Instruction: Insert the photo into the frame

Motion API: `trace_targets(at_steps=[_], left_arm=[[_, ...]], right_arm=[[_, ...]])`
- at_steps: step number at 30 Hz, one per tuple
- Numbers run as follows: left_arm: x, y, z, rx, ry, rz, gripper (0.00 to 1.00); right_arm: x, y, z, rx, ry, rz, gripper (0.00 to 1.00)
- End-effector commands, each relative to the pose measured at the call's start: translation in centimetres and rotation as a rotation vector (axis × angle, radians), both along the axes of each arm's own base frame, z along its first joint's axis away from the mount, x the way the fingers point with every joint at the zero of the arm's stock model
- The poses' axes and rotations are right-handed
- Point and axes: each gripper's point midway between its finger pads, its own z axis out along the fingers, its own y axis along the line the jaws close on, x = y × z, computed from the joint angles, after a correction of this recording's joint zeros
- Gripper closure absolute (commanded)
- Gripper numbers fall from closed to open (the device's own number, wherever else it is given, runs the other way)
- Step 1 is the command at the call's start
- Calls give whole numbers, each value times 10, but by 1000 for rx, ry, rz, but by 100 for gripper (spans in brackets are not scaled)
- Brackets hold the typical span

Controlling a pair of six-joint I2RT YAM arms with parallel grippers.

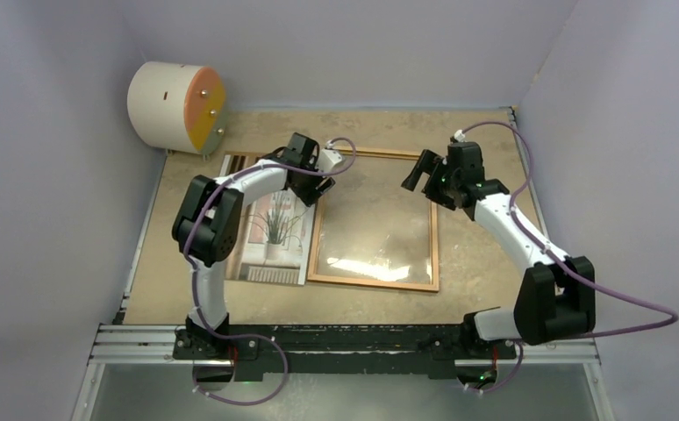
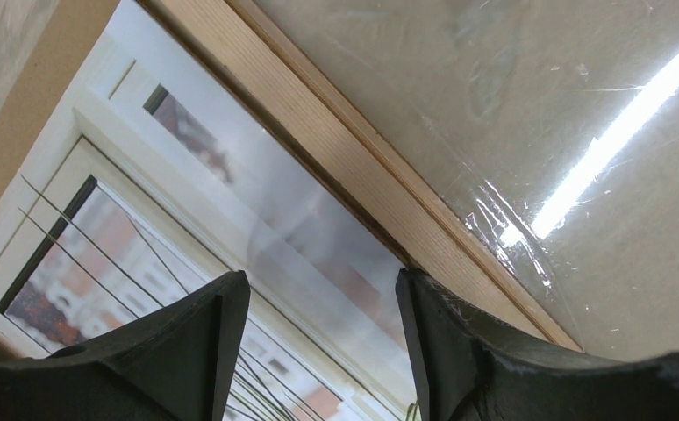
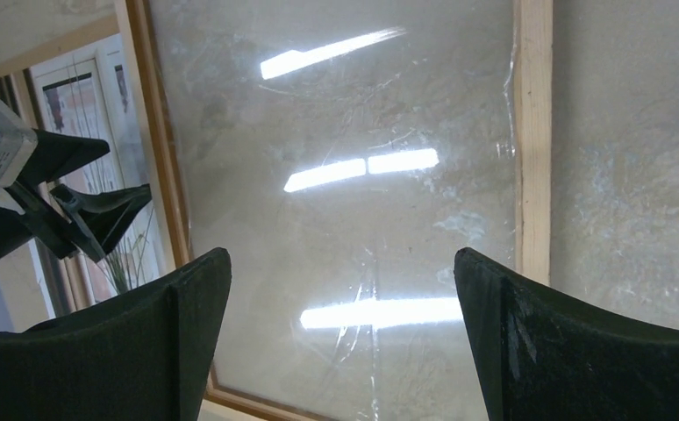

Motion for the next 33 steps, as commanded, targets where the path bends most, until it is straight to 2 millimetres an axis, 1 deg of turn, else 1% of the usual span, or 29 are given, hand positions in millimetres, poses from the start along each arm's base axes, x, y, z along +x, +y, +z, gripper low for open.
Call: trace_targets(at_steps=[1, 2, 4, 6, 8, 10, 13, 14, 16, 18, 19, 20, 21, 22, 23, 25, 27, 29, 31, 33], left_arm=[[-11, -32, -8, -6, 34, -71, 33], [-12, -36, -5, -13, 33, -75, 33], [-12, -43, 0, -41, 43, -75, 33], [-12, -45, 7, -56, 53, -66, 33], [-8, -36, 18, -62, 50, -45, 33], [3, -13, 34, -79, 29, 5, 32], [17, 33, 64, -99, -10, 81, 29], [19, 48, 74, -105, -24, 100, 28], [18, 80, 91, -91, -52, 131, 26], [14, 114, 100, -59, -73, 161, 24], [11, 133, 101, -37, -77, 182, 23], [7, 158, 100, -16, -76, 218, 23], [4, 170, 99, 2, -78, 224, 22], [-1, 195, 95, 21, -65, 261, 22], [-6, 215, 94, 35, -65, 291, 22], [-15, 246, 85, 62, -57, 329, 23], [-25, 269, 76, 105, -60, 351, 24], [-34, 284, 64, 140, -59, 374, 26], [-40, 293, 53, 177, -66, 391, 26], [-43, 300, 46, 215, -93, 410, 27]], right_arm=[[-17, 4, 13, 39, -14, 22, 1], [-16, 7, 19, 56, -39, 41, 1], [-11, 8, 24, 57, -72, 43, 1], [-12, 24, 26, 95, -64, 73, 1], [-12, 46, 29, 111, -72, 104, 1], [-11, 72, 31, 112, -68, 142, 2], [-8, 115, 35, 118, -73, 200, 5], [-6, 133, 40, 125, -83, 228, 6], [-6, 166, 37, 121, -71, 271, 9], [-6, 198, 32, 113, -59, 304, 11], [-7, 213, 29, 111, -55, 319, 11], [-9, 230, 17, 99, -31, 339, 12], [-8, 241, 19, 99, -38, 344, 12], [-7, 251, 15, 93, -32, 348, 13], [-5, 260, 2, 77, -15, 352, 13], [-1, 270, -11, 52, -1, 345, 14], [3, 274, -25, 36, 17, 334, 15], [6, 275, -40, 22, 35, 322, 16], [6, 273, -54, 2, 57, 313, 17], [-2, 271, -69, -1, 113, 305, 18]])
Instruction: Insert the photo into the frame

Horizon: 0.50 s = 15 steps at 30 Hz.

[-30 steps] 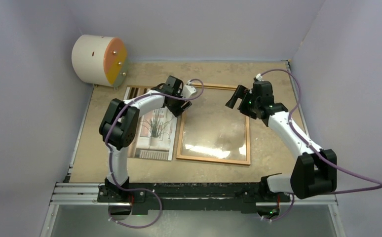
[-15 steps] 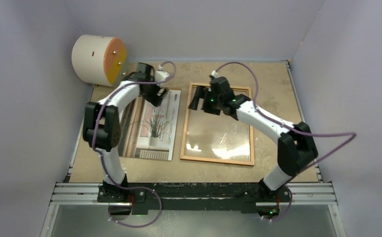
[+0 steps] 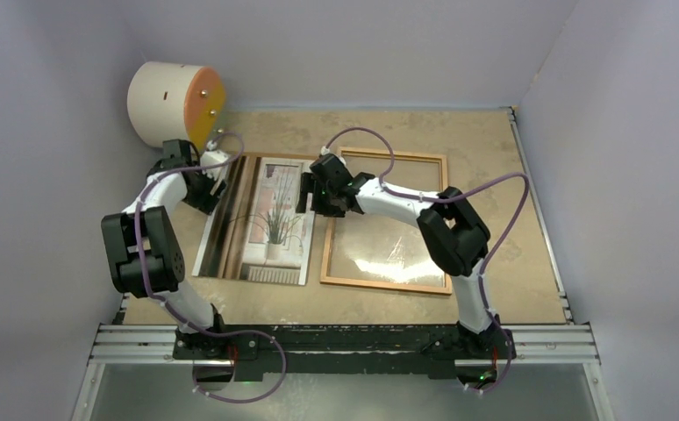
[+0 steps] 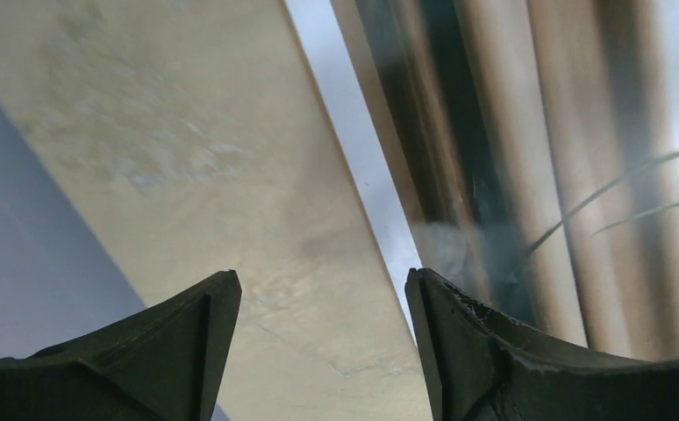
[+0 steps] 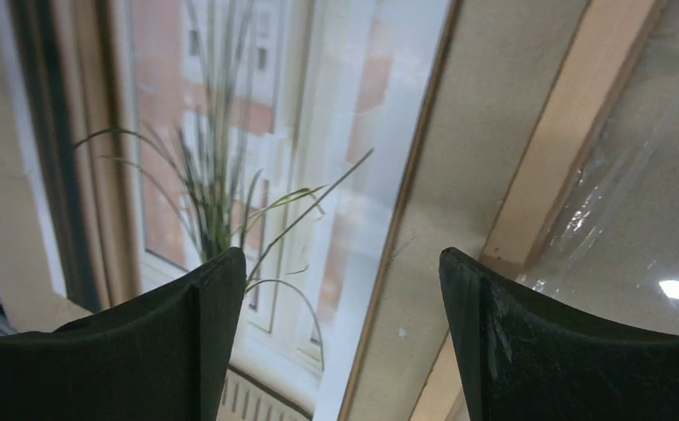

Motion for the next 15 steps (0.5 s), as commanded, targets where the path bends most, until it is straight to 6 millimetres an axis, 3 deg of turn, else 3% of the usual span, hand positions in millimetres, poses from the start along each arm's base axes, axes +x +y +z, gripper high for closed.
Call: trace_targets(at_steps=[1, 9, 12, 15], left_arm=[[3, 17, 0, 126, -79, -15, 28], [10, 44, 2, 220, -156, 92, 29], [14, 49, 2, 235, -184, 123, 29], [16, 46, -9, 213, -160, 127, 29]], right_arm=[[6, -6, -3, -8, 29, -74, 19], [11, -40, -29, -105, 57, -150, 26], [16, -58, -34, -119, 71, -183, 28], [19, -69, -37, -126, 76, -199, 29]])
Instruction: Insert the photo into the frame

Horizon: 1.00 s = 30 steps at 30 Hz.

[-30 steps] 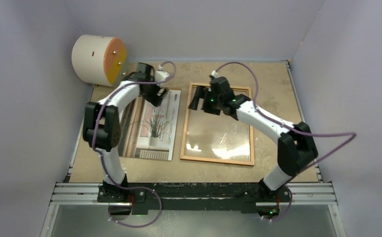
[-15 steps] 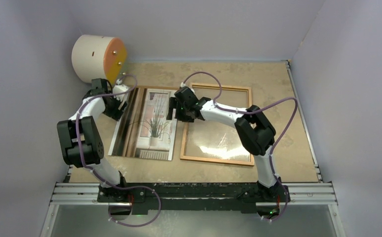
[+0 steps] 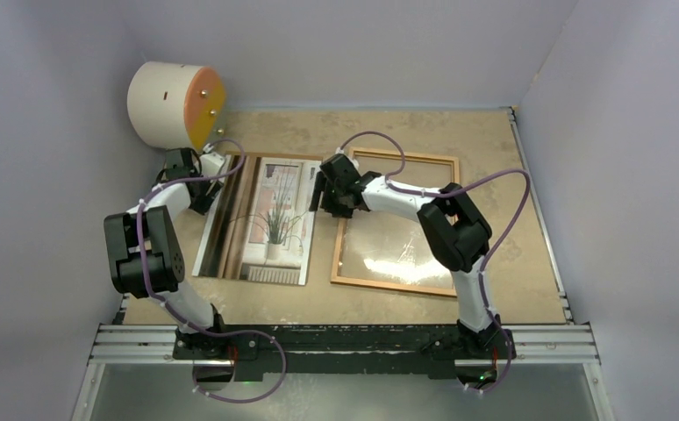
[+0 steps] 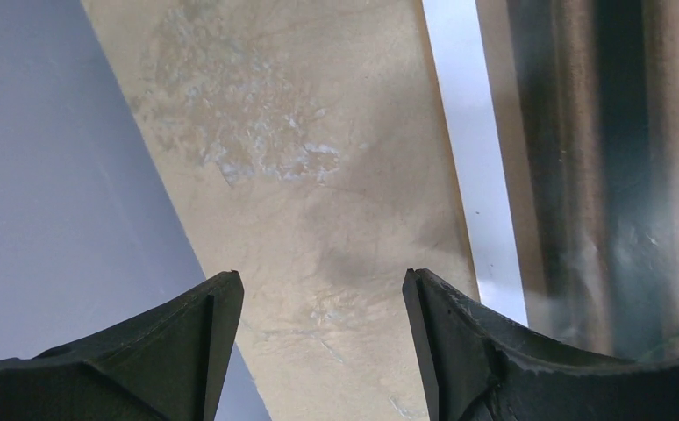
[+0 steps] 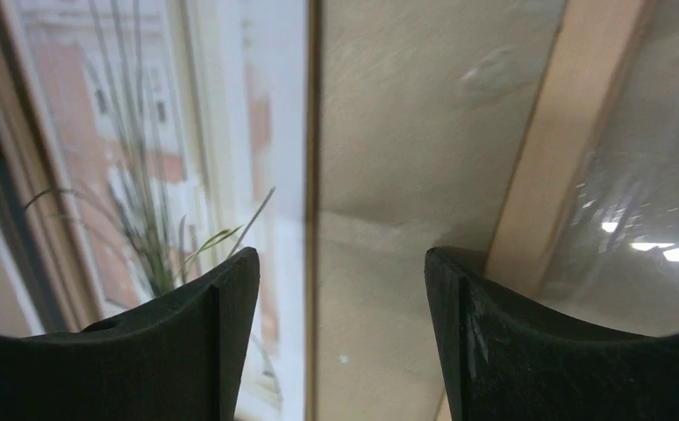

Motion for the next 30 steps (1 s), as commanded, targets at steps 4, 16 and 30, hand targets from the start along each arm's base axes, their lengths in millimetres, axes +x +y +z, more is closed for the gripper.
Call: trace_targets(at_steps=[4, 16, 30], left_arm=[[10, -10, -7, -24, -34, 21, 29], [-7, -76, -31, -133, 74, -116, 29], [19, -53, 35, -245, -32, -137, 30]], right_arm=[[8, -38, -9, -74, 21, -76, 29], [19, -19, -15, -29, 18, -53, 32], [19, -4, -24, 33, 47, -41, 32]])
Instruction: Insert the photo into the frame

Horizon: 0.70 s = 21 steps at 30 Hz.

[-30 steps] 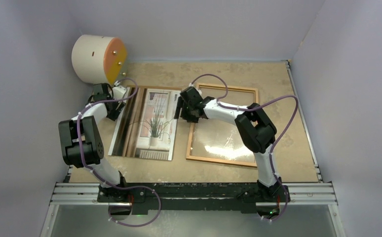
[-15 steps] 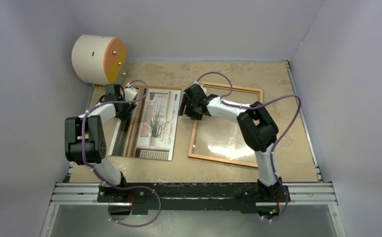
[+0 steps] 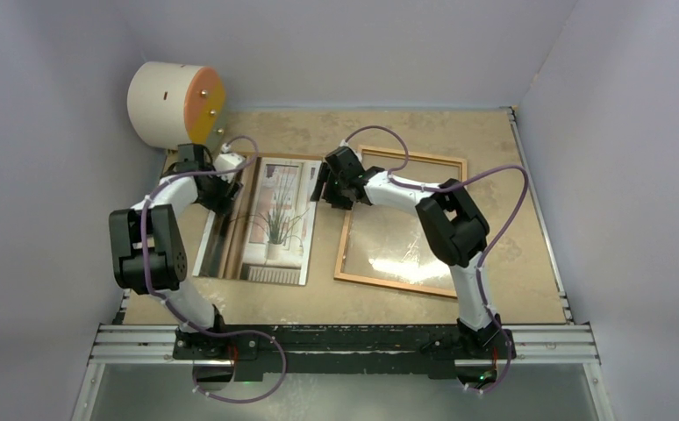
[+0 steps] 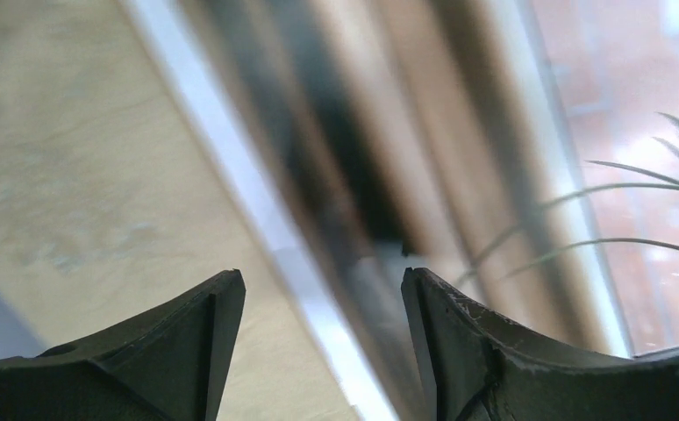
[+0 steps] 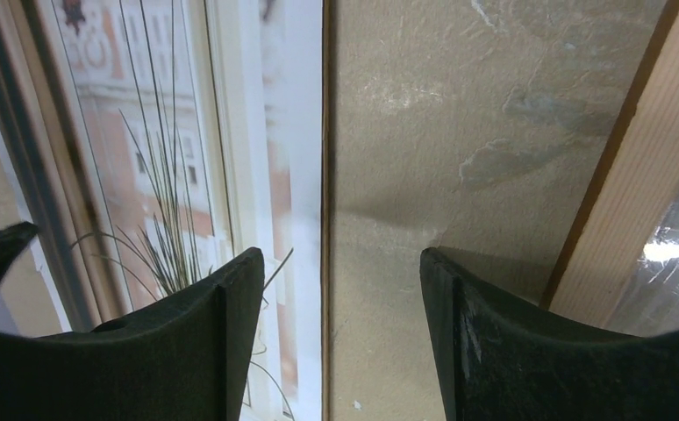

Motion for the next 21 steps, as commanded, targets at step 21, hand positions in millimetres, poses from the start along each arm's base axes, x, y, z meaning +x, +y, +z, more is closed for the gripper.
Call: trace_targets(at_steps=[21], left_arm=[[20, 61, 1, 147, -112, 202, 40]], right_arm=[[-22, 0, -42, 24, 139, -39, 34]])
